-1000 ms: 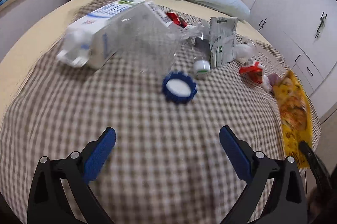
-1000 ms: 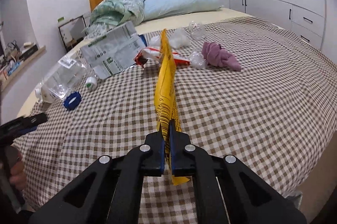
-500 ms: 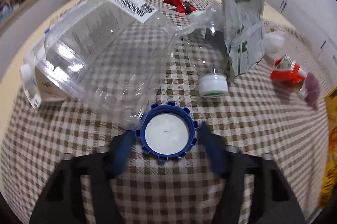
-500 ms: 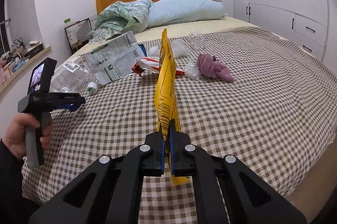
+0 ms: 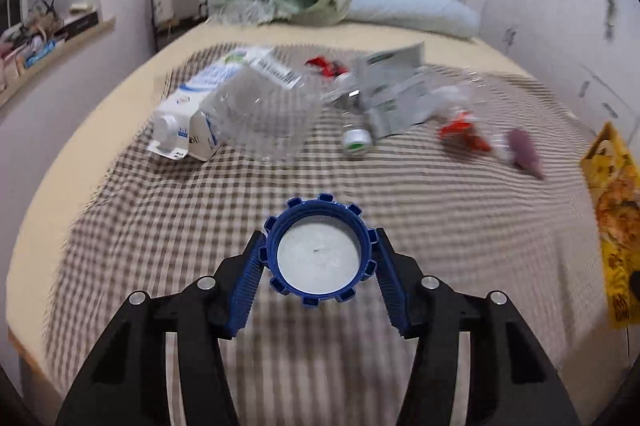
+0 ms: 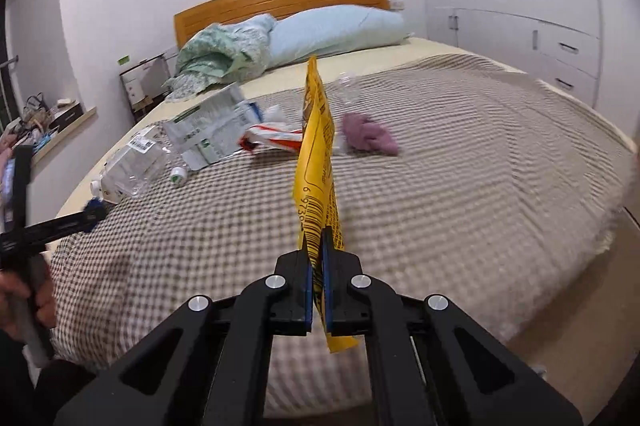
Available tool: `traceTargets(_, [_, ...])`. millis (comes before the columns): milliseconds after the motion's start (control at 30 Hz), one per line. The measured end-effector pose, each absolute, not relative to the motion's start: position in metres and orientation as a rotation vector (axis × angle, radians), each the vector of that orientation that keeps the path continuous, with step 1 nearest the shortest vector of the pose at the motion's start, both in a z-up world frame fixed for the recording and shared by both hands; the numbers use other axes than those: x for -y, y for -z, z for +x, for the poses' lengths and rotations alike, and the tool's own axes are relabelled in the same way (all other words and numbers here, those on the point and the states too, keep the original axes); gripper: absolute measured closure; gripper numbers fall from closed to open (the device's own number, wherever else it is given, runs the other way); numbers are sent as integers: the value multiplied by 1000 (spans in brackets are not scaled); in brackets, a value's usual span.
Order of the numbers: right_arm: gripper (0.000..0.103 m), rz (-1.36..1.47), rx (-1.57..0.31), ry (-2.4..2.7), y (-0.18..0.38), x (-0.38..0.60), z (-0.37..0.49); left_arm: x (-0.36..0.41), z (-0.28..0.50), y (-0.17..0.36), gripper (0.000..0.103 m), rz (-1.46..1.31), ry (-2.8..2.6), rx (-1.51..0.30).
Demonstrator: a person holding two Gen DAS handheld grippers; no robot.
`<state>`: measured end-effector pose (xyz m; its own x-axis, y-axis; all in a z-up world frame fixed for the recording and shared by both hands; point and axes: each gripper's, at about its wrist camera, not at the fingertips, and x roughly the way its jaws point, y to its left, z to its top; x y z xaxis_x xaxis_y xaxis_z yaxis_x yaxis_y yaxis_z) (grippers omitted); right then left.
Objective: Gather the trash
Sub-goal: 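Carry the yellow bag and blue cap to the bin and release both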
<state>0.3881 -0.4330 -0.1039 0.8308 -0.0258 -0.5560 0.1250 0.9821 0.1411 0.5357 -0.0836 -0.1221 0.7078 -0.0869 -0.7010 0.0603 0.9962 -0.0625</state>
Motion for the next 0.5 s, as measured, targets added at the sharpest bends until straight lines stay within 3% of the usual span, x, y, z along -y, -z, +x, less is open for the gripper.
traceTargets(267, [99, 182, -626, 284, 107, 531, 268, 174, 422, 82, 52, -43, 477, -701])
traceTargets(500, [99, 268, -819, 378, 194, 588, 195, 285, 367, 113, 52, 38, 741, -832])
